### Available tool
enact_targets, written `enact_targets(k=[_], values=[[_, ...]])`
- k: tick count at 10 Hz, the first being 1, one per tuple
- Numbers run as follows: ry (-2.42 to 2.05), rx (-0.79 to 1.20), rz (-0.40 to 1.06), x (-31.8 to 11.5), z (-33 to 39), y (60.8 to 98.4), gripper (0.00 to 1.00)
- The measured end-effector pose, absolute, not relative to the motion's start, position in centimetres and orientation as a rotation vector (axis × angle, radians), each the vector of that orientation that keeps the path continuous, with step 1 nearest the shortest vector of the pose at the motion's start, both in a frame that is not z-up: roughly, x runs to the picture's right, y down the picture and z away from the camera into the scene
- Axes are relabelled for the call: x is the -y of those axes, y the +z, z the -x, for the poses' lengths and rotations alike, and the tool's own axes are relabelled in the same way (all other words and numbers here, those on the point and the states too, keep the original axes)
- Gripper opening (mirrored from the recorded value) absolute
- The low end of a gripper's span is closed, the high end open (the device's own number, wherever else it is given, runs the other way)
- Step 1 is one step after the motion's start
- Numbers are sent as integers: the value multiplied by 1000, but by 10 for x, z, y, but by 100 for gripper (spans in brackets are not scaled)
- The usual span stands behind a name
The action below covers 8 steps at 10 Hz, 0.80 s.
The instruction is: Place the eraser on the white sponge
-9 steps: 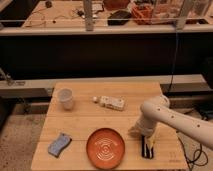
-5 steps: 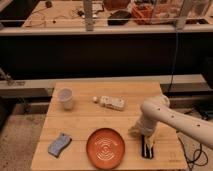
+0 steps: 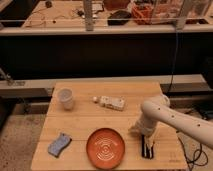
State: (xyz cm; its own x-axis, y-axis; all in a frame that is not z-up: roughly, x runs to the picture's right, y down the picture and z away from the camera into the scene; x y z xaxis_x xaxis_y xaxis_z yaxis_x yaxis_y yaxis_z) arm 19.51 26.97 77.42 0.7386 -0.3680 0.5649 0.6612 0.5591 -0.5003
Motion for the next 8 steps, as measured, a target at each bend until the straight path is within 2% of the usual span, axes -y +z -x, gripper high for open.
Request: enact_targets(k=[8], values=[[-605, 423, 757, -269, -197, 773, 80]])
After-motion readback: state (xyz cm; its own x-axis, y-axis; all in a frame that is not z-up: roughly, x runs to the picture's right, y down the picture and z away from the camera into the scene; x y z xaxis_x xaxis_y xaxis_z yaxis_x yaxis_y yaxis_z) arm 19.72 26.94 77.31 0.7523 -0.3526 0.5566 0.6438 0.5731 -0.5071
